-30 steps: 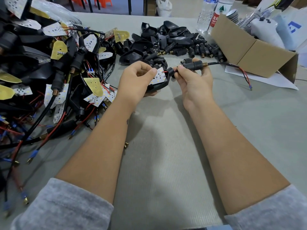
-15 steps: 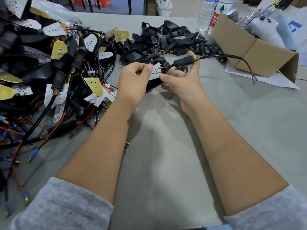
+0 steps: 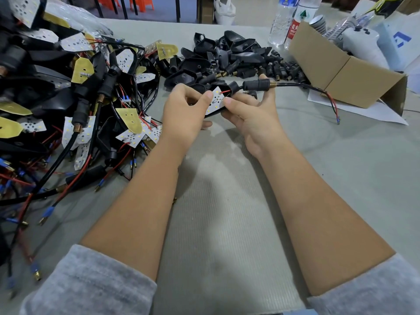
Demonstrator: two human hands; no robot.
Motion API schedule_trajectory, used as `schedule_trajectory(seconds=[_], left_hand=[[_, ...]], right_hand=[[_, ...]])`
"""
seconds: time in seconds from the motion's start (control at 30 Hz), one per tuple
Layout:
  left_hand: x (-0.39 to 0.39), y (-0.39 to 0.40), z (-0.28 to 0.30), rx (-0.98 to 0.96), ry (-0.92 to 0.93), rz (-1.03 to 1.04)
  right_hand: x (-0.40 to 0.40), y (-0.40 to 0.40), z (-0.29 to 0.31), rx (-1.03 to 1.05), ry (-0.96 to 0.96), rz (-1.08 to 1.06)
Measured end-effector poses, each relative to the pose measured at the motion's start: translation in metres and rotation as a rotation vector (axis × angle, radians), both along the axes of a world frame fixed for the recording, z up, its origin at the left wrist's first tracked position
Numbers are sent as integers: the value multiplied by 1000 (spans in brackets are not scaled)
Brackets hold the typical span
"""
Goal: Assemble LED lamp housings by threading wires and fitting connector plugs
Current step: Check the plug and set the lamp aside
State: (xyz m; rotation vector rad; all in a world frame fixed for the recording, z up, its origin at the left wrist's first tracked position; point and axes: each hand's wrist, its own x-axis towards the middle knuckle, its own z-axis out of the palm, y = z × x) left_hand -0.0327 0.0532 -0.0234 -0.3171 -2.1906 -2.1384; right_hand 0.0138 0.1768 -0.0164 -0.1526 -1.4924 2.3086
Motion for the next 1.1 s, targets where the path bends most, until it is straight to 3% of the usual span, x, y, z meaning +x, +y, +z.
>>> schedule_trajectory(seconds=[0.17, 0.37, 0.5, 0.77, 0.97, 1.1], left_hand=[[-1, -1, 1, 11, 32, 43], [-4, -7, 3, 111, 33, 84], [-6, -11, 5, 230, -73, 91], [-5, -12, 8, 291, -154, 89], [-5, -16, 14, 589, -283, 21], [-4, -16, 14, 668, -318, -34]], right_hand=[[0, -1, 4, -19, -48, 0], [-4, 9, 6, -317, -151, -110], [-3, 10, 4, -310, -120, -233], [-2, 9, 4, -215, -88, -333], [-3, 7, 2, -162, -94, -354], [-3, 9, 2, -197, -103, -381]])
